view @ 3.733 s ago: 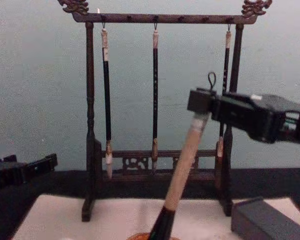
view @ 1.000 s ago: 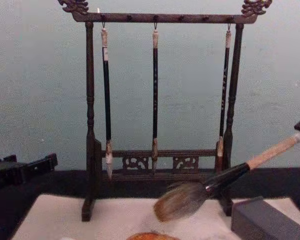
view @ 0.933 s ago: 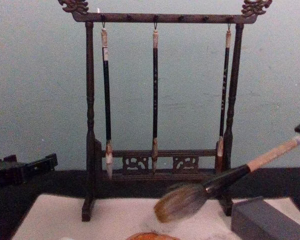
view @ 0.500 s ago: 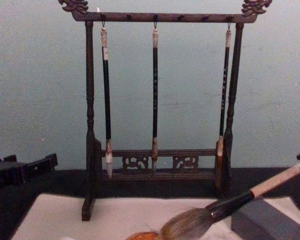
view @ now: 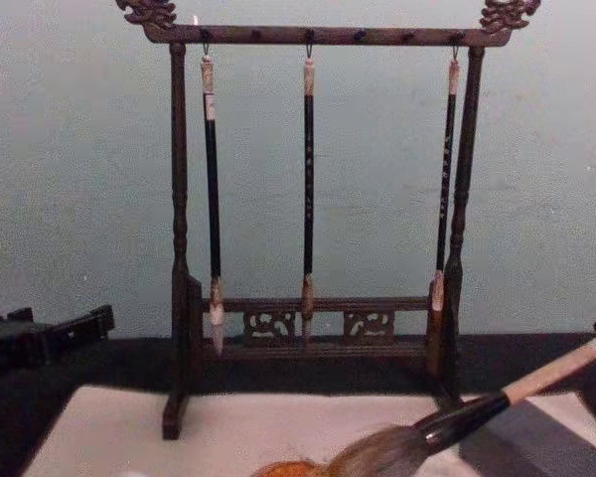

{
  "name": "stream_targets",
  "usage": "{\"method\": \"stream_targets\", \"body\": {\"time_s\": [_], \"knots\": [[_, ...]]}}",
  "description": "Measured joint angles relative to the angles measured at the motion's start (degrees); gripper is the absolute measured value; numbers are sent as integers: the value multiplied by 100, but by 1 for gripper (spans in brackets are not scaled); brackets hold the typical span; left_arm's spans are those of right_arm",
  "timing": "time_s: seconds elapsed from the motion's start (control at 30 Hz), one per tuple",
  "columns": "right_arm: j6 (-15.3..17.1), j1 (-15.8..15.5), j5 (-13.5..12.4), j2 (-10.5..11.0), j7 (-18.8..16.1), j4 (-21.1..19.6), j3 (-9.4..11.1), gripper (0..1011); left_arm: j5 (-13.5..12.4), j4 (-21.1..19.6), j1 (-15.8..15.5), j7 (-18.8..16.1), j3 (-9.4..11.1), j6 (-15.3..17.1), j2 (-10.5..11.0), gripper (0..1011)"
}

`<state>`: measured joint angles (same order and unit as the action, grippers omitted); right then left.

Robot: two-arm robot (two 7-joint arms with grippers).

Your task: Pick up the brush from the inkstone, write on the paper, then place the brush back to its original position.

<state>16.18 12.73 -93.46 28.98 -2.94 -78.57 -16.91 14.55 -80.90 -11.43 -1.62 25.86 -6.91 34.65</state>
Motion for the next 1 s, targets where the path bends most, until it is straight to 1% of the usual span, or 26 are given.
{"method": "stream_targets", "body": {"time_s": [0.47, 0.7, 1.0], "knots": [[-207, 116, 12, 90, -7, 65, -235, 178, 0, 0, 0, 0, 0, 0, 0, 1002], [-273, 155, -8, 123, -5, 88, -322, 178, 0, 0, 0, 0, 0, 0, 0, 1002], [-343, 197, -139, 162, 25, 132, -419, 178, 0, 0, 0, 0, 0, 0, 0, 1002]]}}
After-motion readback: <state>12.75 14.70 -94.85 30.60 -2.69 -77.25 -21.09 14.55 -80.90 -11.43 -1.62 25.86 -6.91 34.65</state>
